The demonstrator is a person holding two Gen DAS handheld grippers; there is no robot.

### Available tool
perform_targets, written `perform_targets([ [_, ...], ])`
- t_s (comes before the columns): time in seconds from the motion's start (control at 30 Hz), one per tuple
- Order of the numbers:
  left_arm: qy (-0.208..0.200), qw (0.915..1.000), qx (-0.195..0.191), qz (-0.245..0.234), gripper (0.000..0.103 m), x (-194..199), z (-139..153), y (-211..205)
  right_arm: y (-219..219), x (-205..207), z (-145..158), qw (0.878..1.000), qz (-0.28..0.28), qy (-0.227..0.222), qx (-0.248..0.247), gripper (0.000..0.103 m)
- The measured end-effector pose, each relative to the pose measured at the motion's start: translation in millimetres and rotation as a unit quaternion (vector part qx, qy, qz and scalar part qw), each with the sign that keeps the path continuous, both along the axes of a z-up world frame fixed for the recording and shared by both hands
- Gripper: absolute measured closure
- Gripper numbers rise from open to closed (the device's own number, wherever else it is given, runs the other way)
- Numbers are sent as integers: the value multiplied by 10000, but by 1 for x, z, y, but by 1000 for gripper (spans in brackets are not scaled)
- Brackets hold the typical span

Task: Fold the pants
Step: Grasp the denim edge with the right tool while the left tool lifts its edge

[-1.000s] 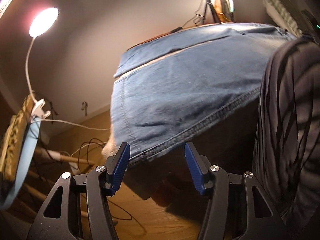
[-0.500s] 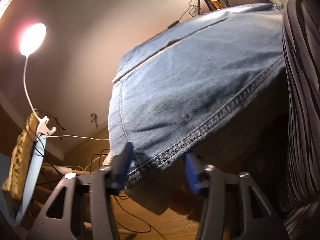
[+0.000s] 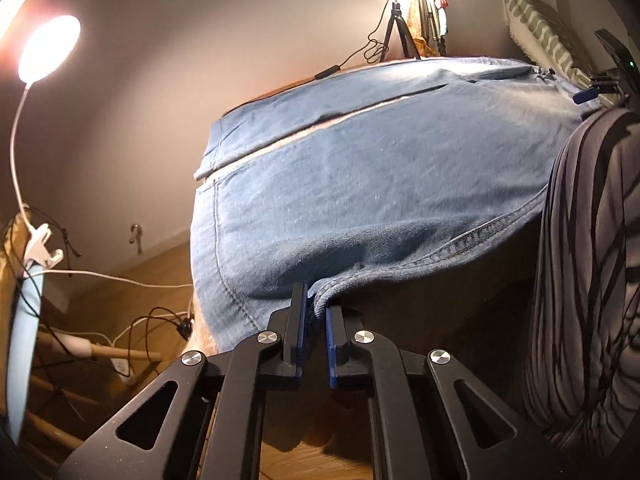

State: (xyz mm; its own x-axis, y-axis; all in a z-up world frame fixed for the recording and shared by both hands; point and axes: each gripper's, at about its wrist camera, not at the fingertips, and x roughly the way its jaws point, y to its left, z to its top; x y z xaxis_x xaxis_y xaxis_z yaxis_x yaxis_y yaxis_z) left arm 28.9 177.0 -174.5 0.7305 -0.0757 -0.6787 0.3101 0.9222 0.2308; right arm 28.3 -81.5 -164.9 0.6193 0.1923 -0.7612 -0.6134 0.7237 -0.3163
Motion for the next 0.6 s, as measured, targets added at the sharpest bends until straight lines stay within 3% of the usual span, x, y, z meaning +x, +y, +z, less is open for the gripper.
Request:
perform_targets([
  [0.03, -11, 10000, 14, -3, 97, 0, 1, -1, -4, -4, 1, 9999, 65, 50, 74, 35],
  [0.1, -5, 10000, -79, -24, 99, 1, 4, 1, -6, -11, -1, 9996, 215, 128, 104, 31],
  [0.27, -111, 9995, -277, 71, 100, 11, 11, 3, 0, -15, -17, 9994, 276, 136, -135, 31],
  [0.4, -149, 9992, -351, 113, 100, 19, 18, 4, 2, -9, -18, 9994, 316, 100, -42, 31],
  [0.5, -219, 9991, -354, 101, 100, 22, 25, 4, 7, -12, -18, 9983, 474, -34, -344, 32],
  [0.57, -248, 9989, -396, 92, 100, 25, 27, 4, 9, -13, -17, 9969, 604, -103, -500, 37],
  [0.6, -242, 9988, -404, 99, 100, 27, 27, 3, 11, -13, -17, 9963, 664, -120, -539, 47],
])
